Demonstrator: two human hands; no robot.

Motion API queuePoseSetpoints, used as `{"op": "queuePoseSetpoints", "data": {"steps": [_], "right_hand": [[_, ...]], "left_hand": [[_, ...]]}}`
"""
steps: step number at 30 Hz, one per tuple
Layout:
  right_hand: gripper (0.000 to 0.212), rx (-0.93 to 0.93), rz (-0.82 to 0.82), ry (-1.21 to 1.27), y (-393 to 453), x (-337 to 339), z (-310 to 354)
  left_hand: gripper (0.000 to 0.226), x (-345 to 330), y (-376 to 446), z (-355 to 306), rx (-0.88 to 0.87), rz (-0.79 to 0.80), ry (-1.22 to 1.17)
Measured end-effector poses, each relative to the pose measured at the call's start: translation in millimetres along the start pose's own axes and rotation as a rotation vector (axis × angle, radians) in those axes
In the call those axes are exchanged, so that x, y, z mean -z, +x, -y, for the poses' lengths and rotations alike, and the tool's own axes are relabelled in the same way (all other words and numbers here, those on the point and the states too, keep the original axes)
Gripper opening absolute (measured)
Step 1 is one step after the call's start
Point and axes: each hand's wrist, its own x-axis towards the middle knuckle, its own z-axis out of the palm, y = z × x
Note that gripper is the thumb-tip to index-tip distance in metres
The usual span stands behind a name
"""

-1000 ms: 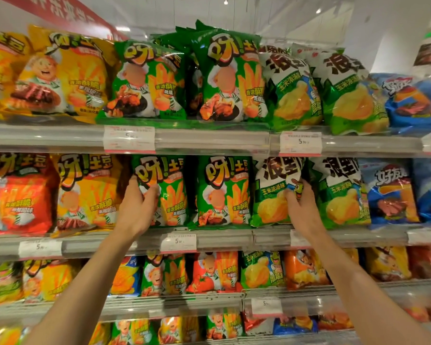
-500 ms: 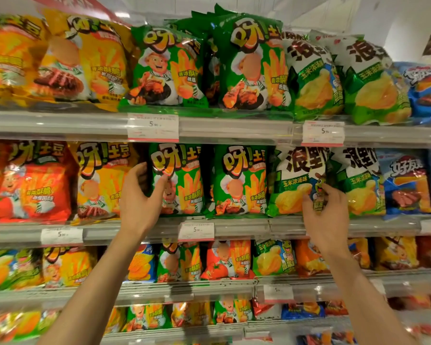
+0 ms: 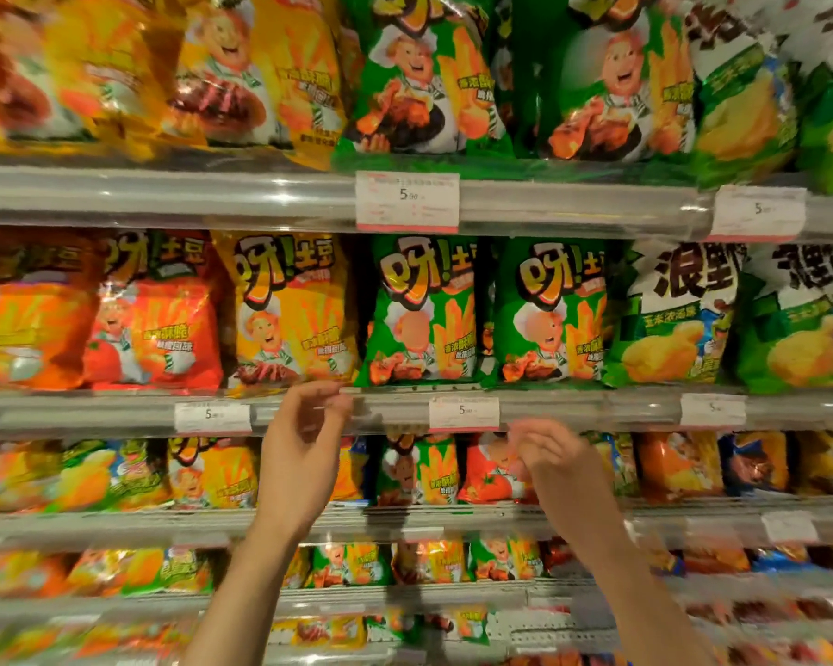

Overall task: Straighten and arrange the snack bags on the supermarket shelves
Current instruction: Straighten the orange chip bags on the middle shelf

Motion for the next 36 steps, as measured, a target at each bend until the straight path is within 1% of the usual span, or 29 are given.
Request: {"op": "queuePoseSetpoints", "data": {"steps": [5, 9, 13, 16, 18, 19, 22, 27, 30, 32, 34, 36], "right_hand": [[0.016, 0.016, 0.141, 0.120, -11.1, -44.0, 2.2], [0.018, 0.019, 0.250, 0.222, -11.4, -71.4, 6.0], [0.014, 0.077, 0.322, 0.192, -9.7, -97.2, 9.6], [0.012, 0.065, 0.356, 0.192, -12.3, -116.5, 12.2], [0.010, 0.057, 0.380, 0.186, -13.5, -128.8, 14.8], [0.010, 0.060, 0.382, 0.184, -13.4, -134.6, 15.7], [0.011, 0.081, 0.356, 0.183, -11.3, -152.1, 19.3], [0.011, 0.007, 0.308, 0.208, -11.4, -191.5, 29.5], [0.011, 0.063, 0.222, 0.177, -18.6, -220.9, 35.0], [0.010, 0.018, 0.164, 0.167, -26.0, -244.6, 43.8], [0.010, -0.033, 0.159, 0.115, -35.5, -268.0, 52.4], [0.013, 0.013, 0.160, 0.024, -44.1, -286.7, 59.9]], "left_hand": [[0.009, 24.7, -23.7, 15.7, 0.086, -0.119, -0.075], [0.009, 45.3, -38.5, 16.4, 0.123, -0.178, -0.020], [0.010, 70.0, -47.6, 13.5, 0.145, -0.270, 0.033], [0.009, 91.0, -51.8, 11.1, 0.159, -0.316, 0.046], [0.012, 104.4, -51.5, 11.7, 0.167, -0.338, 0.045], [0.014, 110.4, -50.3, 12.8, 0.163, -0.344, 0.045], [0.007, 127.3, -44.6, 16.9, 0.155, -0.333, 0.020], [0.010, 167.9, -28.8, 35.3, 0.184, -0.307, -0.002], [0.012, 204.4, -12.5, 49.0, 0.188, -0.272, -0.011], [0.009, 233.8, 0.5, 57.4, 0.186, -0.245, -0.034], [0.009, 265.3, 14.5, 64.7, 0.196, -0.224, -0.043], [0.008, 292.8, 26.2, 70.2, 0.203, -0.208, -0.071]]}}
